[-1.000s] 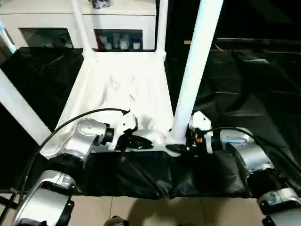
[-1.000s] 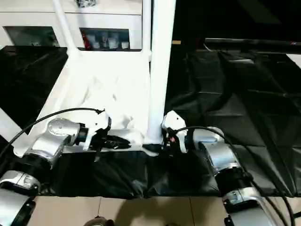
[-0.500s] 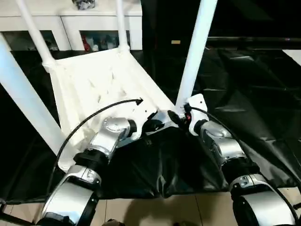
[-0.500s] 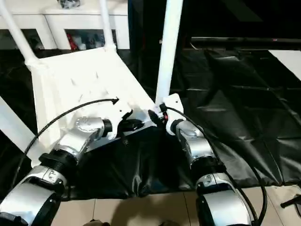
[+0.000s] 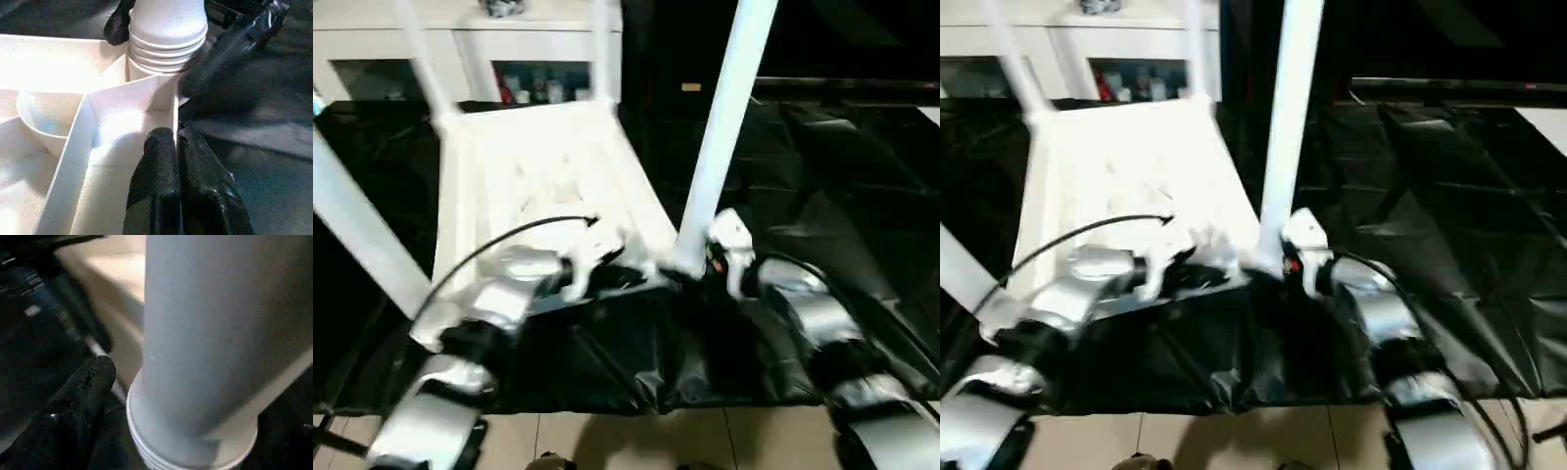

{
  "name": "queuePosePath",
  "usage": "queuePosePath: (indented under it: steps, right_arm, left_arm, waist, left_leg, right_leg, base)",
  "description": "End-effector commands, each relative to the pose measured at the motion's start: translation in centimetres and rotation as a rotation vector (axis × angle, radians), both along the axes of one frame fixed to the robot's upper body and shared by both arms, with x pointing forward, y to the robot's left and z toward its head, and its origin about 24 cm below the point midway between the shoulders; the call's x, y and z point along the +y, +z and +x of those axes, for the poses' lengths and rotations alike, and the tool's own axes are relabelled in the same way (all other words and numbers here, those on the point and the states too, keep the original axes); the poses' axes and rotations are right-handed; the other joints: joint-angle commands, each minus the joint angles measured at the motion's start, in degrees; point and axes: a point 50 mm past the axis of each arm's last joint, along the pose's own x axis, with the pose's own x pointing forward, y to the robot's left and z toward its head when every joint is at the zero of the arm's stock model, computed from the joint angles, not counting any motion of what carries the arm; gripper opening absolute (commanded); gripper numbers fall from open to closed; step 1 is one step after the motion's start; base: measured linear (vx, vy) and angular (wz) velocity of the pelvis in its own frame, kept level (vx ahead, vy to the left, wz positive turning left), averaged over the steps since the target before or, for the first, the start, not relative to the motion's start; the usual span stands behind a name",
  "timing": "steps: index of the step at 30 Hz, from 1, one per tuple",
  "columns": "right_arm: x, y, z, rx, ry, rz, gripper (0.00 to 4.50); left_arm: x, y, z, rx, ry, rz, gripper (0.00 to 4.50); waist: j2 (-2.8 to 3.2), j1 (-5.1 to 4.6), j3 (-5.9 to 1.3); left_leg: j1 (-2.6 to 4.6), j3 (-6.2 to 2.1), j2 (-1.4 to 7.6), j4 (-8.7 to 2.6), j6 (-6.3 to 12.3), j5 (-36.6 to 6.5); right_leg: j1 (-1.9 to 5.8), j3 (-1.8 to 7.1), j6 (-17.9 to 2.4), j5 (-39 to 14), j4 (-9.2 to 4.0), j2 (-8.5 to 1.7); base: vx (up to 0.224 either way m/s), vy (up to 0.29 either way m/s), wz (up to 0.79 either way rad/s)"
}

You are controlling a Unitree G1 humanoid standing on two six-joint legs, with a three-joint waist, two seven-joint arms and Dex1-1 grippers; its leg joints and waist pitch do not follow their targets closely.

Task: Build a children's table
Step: Rotate leg to tighten

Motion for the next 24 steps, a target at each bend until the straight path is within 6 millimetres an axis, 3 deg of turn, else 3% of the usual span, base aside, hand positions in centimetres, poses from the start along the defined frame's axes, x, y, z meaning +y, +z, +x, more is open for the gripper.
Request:
queuePosePath:
  steps: [1,2,8,17,21,24]
  right_arm:
    - [0.8,0.2,-0.5,0.025,0.103,0.011,3.98]
    - [0.7,0.3,-0.7,0.037,0.117,0.014,3.72]
    - [0.5,0.4,-1.1,0.075,0.171,0.026,3.35]
    - [0.8,0.2,-1.8,0.11,0.218,0.025,2.79]
    - [1.6,-0.6,-1.2,0.074,0.102,0.006,2.74]
    - [2.3,-1.3,-0.1,0.049,-0.076,-0.004,2.74]
  left_arm:
    - [-1.2,1.1,-0.2,-0.027,-0.099,-0.056,0.0]
    - [-1.0,1.2,-0.2,-0.02,-0.109,-0.054,0.0]
    - [-0.4,1.3,-0.4,0.005,-0.15,-0.047,0.0]
    - [-0.3,1.1,-0.5,0.019,-0.156,-0.048,0.0]
    - [-0.8,0.7,0.1,0.012,-0.055,-0.049,0.0]
    - [-1.7,0.7,0.9,-0.007,0.051,-0.046,0.0]
  waist:
    - [-0.28,0.07,-3.81]
    - [-0.33,0.12,-3.8]
    - [-0.3,0.67,-4.02]
    - [-0.5,0.79,-3.88]
    - [-0.55,0.62,-3.77]
    - [-0.83,-0.1,-3.56]
  left_leg:
    - [1.29,-0.62,2.06,-4.28,2.43,-16.3]
    - [1.28,-0.61,2.03,-4.26,2.47,-16.2]
    - [1.28,-0.55,2.05,-4.08,2.67,-14.0]
    - [1.29,-0.58,2.07,-4.22,2.25,-14.6]
    - [1.28,-0.67,2.04,-4.34,1.69,-15.2]
    - [1.38,-0.81,1.7,-4.51,0.06,-17.0]
  right_leg:
    - [2.48,1.04,-13.7,-13.0,-4.11,-2.0]
    - [2.49,1.04,-13.8,-13.0,-4.11,-1.99]
    - [2.56,1.01,-14.6,-9.7,-3.69,-2.07]
    - [2.49,1.06,-13.7,-12.7,-3.98,-2.21]
    - [2.33,1.09,-13.3,-14.3,-4.14,-2.25]
    - [2.1,1.17,-11.6,-19.6,-4.71,-2.39]
  base:
    - [0.0,0.0,0.0]
    - [0.0,0.0,0.0]
    - [0.0,0.0,0.0]
    - [0.0,0.0,0.0]
    - [0.0,0.0,0.0]
    - [0.0,0.0,0.0]
